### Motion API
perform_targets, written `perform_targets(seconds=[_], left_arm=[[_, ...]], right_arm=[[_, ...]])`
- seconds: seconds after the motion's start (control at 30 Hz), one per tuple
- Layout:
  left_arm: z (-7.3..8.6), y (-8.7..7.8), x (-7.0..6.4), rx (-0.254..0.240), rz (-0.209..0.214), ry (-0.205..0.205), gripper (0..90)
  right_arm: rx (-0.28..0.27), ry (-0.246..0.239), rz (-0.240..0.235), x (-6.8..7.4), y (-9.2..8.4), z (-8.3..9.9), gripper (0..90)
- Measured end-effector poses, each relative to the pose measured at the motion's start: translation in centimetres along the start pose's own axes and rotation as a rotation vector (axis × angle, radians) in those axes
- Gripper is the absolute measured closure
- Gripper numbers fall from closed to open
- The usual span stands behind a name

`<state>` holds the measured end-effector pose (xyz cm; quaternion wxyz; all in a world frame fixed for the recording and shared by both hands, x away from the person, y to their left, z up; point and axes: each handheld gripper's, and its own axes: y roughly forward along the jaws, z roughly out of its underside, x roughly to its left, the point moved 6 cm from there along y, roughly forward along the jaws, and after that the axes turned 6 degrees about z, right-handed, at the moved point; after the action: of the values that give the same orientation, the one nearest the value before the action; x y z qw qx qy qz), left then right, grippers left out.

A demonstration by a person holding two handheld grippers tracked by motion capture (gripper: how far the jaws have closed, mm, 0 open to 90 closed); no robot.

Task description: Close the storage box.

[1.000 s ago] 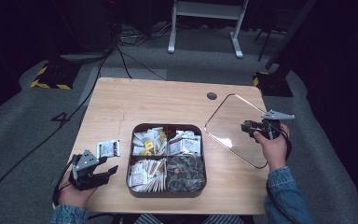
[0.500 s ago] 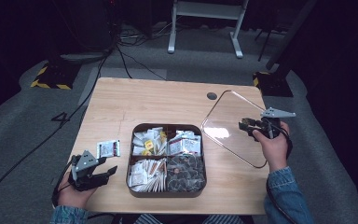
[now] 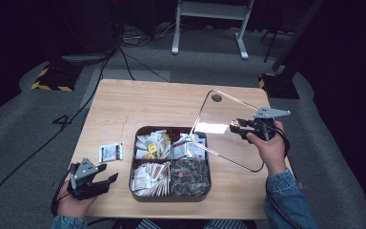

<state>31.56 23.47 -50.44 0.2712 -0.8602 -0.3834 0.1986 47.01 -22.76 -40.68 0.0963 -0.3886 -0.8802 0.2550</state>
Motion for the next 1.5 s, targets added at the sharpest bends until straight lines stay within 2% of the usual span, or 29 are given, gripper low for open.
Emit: perform_targets(seconds=[0.03, 0.17, 0.2, 0.3, 0.33, 0.5, 0.53, 0.63, 0.67, 0.77, 0.8, 0.83, 0.93, 0.97, 1.0, 1.03, 1.13, 1.33, 1.5], left_arm=[[0.0, 0.0, -0.1, 0.001, -0.001, 0.001, 41.9], [0.3, -0.1, -0.2, 0.005, -0.001, -0.006, 41.7], [0.4, -0.2, -0.1, 0.005, -0.004, -0.007, 41.7], [0.4, -0.2, 0.1, 0.002, -0.005, -0.013, 41.4], [0.4, -0.1, 0.1, 0.001, -0.006, -0.016, 41.1], [0.5, 0.1, 0.2, 0.010, -0.002, -0.008, 40.7], [0.6, 0.2, 0.3, 0.012, 0.001, -0.015, 40.3], [0.8, 0.3, 0.5, 0.024, 0.011, -0.036, 39.5], [0.9, 0.4, 0.6, 0.037, 0.012, -0.044, 39.4], [1.0, 0.4, 0.7, 0.043, 0.015, -0.054, 39.4], [1.0, 0.4, 0.8, 0.044, 0.018, -0.062, 39.3], [1.0, 0.4, 0.8, 0.044, 0.018, -0.062, 39.2], [1.2, 0.4, 1.0, 0.055, 0.017, -0.066, 39.1], [1.2, 0.4, 1.1, 0.058, 0.017, -0.064, 39.0], [1.2, 0.4, 1.1, 0.058, 0.014, -0.067, 39.0], [1.3, 0.4, 1.2, 0.058, 0.012, -0.066, 38.9], [1.3, 0.4, 1.2, 0.056, 0.009, -0.068, 38.8], [1.3, 0.5, 1.3, 0.059, 0.013, -0.068, 38.8], [1.2, 0.6, 1.5, 0.057, 0.014, -0.067, 38.5]], right_arm=[[-0.003, -0.006, -0.028, 0.7, 0.2, -0.4, 58.3], [-0.006, -0.024, -0.051, 1.7, 0.5, -0.9, 58.3], [-0.005, -0.037, -0.071, 2.5, 0.8, -1.2, 58.3], [-0.007, -0.041, -0.094, 3.3, 1.1, -1.3, 58.3], [-0.007, -0.051, -0.112, 4.0, 1.4, -1.3, 58.3], [-0.005, -0.064, -0.146, 5.5, 2.0, -1.3, 58.3], [-0.006, -0.076, -0.159, 6.2, 2.4, -1.4, 58.3], [-0.007, -0.084, -0.177, 6.9, 2.7, -1.4, 58.3], [-0.006, -0.089, -0.197, 7.7, 3.1, -1.3, 58.3], [0.001, -0.087, -0.217, 8.4, 3.5, -1.2, 58.3], [0.012, -0.101, -0.232, 9.2, 4.1, -1.2, 58.3], [0.012, -0.101, -0.232, 9.2, 4.1, -1.2, 58.3], [0.035, -0.132, -0.250, 10.6, 4.8, -1.2, 58.3], [0.047, -0.149, -0.266, 11.5, 5.3, -1.2, 58.3], [0.047, -0.149, -0.266, 11.5, 5.3, -1.2, 58.3], [0.058, -0.164, -0.278, 12.3, 5.8, -1.2, 58.3], [0.069, -0.180, -0.295, 13.4, 6.5, -1.2, 58.3], [0.093, -0.186, -0.315, 14.7, 7.8, -0.9, 58.3], [0.107, -0.189, -0.309, 15.2, 8.4, -0.8, 58.3]])
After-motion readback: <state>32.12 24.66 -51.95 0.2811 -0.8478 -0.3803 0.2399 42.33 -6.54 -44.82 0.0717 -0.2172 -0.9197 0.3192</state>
